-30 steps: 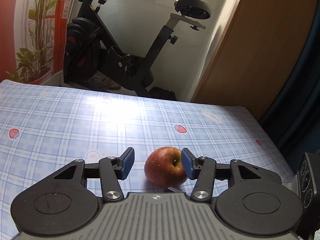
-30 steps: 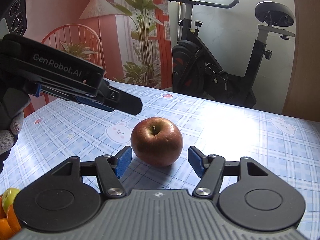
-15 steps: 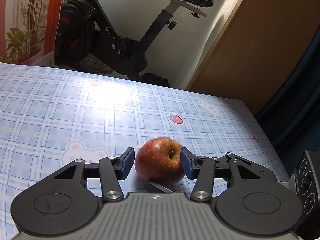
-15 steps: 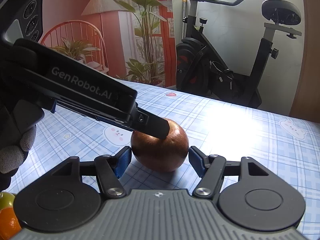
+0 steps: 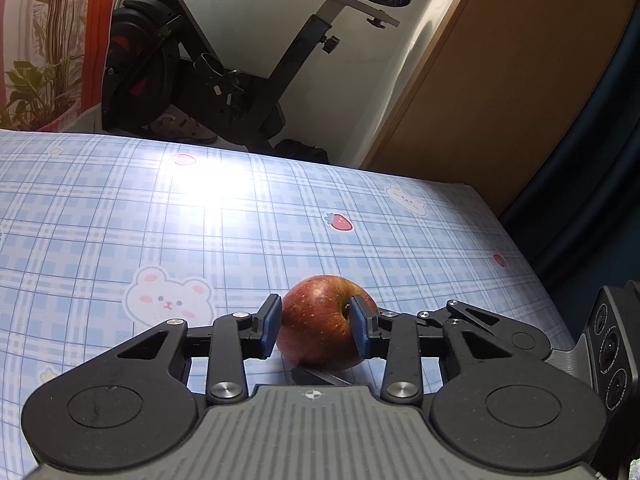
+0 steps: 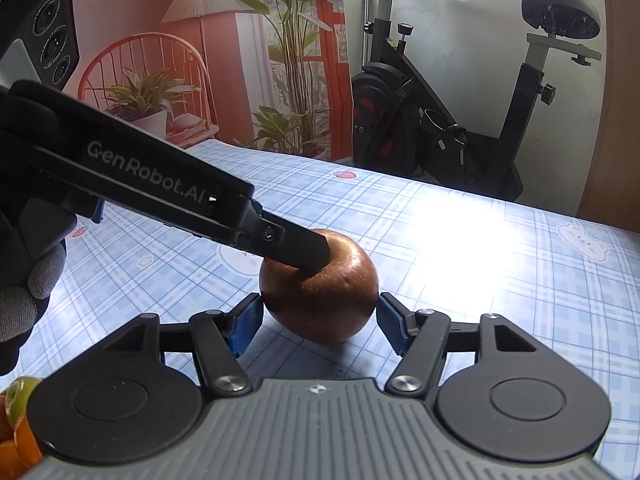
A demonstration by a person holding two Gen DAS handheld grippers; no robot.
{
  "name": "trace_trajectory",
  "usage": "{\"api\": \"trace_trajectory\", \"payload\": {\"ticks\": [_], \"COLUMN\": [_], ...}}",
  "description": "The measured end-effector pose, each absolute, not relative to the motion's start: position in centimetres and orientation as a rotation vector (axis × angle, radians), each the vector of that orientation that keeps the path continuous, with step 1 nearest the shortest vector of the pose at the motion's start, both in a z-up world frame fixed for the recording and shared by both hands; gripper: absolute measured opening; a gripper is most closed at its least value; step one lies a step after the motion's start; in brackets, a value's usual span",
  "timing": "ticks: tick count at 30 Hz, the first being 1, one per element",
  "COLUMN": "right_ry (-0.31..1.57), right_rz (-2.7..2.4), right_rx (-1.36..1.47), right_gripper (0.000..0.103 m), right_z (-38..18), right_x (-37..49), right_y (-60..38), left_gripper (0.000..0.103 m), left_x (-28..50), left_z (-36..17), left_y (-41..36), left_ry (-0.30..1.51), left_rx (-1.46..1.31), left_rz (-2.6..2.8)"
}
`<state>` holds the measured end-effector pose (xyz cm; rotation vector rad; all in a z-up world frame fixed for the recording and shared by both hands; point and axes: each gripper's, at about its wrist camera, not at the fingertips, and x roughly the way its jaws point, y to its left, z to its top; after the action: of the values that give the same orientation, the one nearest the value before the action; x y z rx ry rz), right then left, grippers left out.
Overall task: Organize fruits
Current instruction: 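Lift the red apple with the left gripper and carry it over the plate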
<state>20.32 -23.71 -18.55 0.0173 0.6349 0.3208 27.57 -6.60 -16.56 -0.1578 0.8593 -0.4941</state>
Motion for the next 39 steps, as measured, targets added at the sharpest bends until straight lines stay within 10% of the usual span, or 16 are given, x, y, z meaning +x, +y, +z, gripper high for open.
{"api": "trace_trajectory", "payload": {"ticks": [39], "right_ry": [0.734], "right_rz": [0.406], "right_rx": [0.014], "right_gripper": [0.065], "right_z": [-12.8], "right_x": [3.0], "right_y": [-14.4], "left_gripper": [0.04], "left_x": [9.4], "left_z": [-12.4], "left_y": [0.1], "left_ry": [0.914], "left_rx": [-0.163], "left_rz": [-0.578]}}
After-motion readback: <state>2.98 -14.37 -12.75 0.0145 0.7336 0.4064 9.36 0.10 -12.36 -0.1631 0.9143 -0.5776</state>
